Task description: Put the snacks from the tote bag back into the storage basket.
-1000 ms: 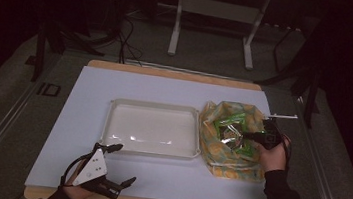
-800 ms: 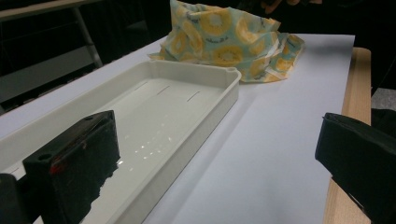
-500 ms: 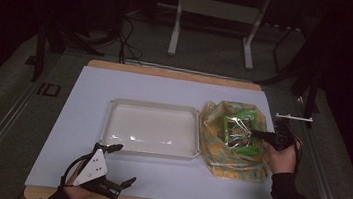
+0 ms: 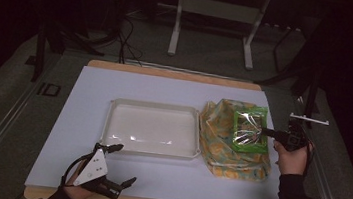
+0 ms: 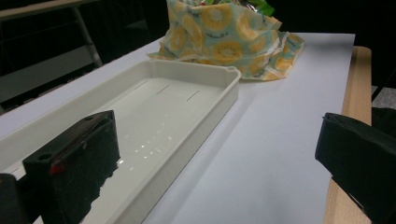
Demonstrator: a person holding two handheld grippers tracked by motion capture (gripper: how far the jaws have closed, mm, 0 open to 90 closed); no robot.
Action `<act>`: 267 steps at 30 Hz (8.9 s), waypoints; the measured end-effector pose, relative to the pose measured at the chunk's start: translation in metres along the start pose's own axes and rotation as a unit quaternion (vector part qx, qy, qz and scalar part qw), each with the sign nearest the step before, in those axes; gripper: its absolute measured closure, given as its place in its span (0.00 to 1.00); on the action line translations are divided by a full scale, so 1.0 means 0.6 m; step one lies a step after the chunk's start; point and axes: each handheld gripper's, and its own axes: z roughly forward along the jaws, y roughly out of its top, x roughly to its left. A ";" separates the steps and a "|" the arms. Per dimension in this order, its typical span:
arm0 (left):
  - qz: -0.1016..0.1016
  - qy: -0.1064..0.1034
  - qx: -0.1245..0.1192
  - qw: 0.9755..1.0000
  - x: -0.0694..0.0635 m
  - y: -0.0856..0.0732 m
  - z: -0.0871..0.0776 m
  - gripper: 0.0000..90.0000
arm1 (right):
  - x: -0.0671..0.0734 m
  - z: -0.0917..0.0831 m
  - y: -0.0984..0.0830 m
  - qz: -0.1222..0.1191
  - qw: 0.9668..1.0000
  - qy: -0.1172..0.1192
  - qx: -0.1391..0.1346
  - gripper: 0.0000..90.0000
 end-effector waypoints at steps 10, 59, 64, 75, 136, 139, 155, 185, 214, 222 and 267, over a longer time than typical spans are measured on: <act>0.001 0.000 0.001 1.000 0.001 0.000 0.001 0.00 | -0.016 -0.027 -0.008 0.011 1.000 0.004 -0.015 0.99; 0.006 0.001 0.002 1.000 -0.002 0.000 0.000 0.00 | 0.042 -0.126 0.027 0.000 0.996 0.047 -0.073 0.99; 0.006 0.001 0.002 1.000 -0.002 0.000 0.000 0.00 | 0.060 -0.126 0.035 -0.008 0.996 0.051 -0.079 0.99; 0.005 0.001 0.001 1.000 -0.002 0.000 0.000 0.00 | 0.118 -0.119 0.059 -0.032 0.994 0.072 -0.081 0.99; 0.011 -0.001 -0.004 1.000 -0.007 0.004 -0.005 0.00 | 0.335 0.057 0.030 -0.051 0.981 0.176 -0.058 0.99; 0.011 -0.001 -0.005 1.000 -0.007 0.004 -0.005 0.00 | 0.338 0.067 0.023 -0.046 0.982 0.175 -0.057 0.99; 0.012 -0.004 -0.005 1.000 -0.007 0.004 -0.005 0.00 | 0.332 0.116 -0.009 -0.018 0.984 0.171 -0.048 0.99; 0.015 -0.005 -0.001 1.000 -0.007 0.003 -0.003 0.00 | 0.303 0.195 -0.089 0.022 0.988 0.154 0.006 0.99; 0.018 -0.008 0.003 1.000 -0.008 0.002 -0.001 0.00 | 0.284 0.232 -0.131 0.035 0.989 0.139 0.046 0.99; 0.019 -0.008 0.004 1.000 -0.008 0.002 -0.001 0.00 | 0.287 0.238 -0.128 0.032 0.990 0.127 0.058 0.98; 0.020 -0.010 0.006 1.000 -0.008 0.002 0.001 0.00 | 0.332 0.198 -0.082 -0.093 0.985 0.125 0.070 0.56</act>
